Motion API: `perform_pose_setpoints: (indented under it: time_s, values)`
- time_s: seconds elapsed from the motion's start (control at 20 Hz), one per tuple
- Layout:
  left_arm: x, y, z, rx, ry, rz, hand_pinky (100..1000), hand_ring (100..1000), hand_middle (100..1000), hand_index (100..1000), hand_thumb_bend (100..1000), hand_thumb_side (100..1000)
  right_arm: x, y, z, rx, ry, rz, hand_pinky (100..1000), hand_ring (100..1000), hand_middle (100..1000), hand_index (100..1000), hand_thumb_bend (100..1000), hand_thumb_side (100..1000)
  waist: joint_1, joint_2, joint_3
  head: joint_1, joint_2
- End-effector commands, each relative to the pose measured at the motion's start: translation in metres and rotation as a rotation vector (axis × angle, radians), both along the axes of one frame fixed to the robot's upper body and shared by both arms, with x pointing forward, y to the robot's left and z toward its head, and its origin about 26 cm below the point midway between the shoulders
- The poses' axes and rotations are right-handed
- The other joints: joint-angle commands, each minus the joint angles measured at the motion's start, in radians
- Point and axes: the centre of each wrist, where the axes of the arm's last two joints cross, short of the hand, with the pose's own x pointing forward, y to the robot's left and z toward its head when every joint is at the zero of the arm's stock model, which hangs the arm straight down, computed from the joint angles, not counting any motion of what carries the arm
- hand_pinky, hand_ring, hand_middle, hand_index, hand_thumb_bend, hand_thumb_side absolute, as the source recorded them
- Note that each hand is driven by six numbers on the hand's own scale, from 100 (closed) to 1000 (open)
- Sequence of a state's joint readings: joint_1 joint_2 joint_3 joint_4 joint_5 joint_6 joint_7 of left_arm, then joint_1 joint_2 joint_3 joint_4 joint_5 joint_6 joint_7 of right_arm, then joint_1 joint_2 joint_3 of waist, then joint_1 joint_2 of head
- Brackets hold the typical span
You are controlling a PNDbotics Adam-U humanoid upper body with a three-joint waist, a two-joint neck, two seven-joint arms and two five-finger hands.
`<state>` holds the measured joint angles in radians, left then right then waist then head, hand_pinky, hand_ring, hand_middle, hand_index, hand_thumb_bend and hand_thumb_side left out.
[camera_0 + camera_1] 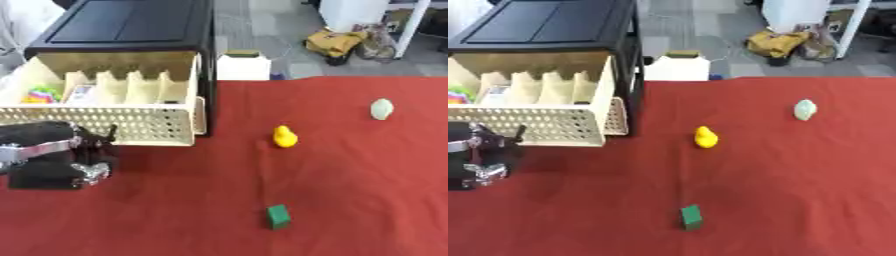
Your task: Pick up objects from table and place into drawer.
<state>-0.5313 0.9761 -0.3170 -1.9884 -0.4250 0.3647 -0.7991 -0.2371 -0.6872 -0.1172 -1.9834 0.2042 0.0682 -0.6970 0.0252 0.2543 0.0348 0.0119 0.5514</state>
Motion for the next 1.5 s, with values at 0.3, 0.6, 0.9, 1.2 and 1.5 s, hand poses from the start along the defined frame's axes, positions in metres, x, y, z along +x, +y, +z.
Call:
perform_pose_setpoints:
  time_s: [0.3,0.6,0.9,1.2,1.5]
  values:
    - [-0.003,0.0,0.018,0.031,-0.065,0.042,487,640,609,890,100,1000,-0.003,-0.001,0.009,-0.009,-0.025,0.012,748,755,651,797,100,596,0.001,-0.011,-0.003,0.004,-0.017]
    - [0.001,-0.002,0.021,0.036,-0.081,0.048,487,642,610,890,100,1000,-0.003,-0.001,0.009,-0.005,-0.024,0.017,749,755,650,796,100,593,0.002,-0.011,-0.007,0.004,-0.017]
    - [0.006,-0.003,0.022,0.036,-0.094,0.049,492,648,613,890,100,1000,-0.003,-0.001,0.01,-0.002,-0.026,0.019,749,756,649,797,100,588,0.002,-0.01,-0.012,0.005,-0.018]
    - [0.011,-0.003,0.023,0.049,-0.12,0.058,492,655,617,891,100,1000,-0.003,-0.001,0.01,0.003,-0.026,0.024,750,755,648,797,100,584,0.002,-0.01,-0.013,0.005,-0.02]
    - [0.017,-0.002,0.023,0.063,-0.141,0.074,493,659,619,891,100,1000,-0.003,-0.002,0.01,0.007,-0.026,0.023,750,756,647,797,100,587,0.003,-0.009,-0.014,0.005,-0.017]
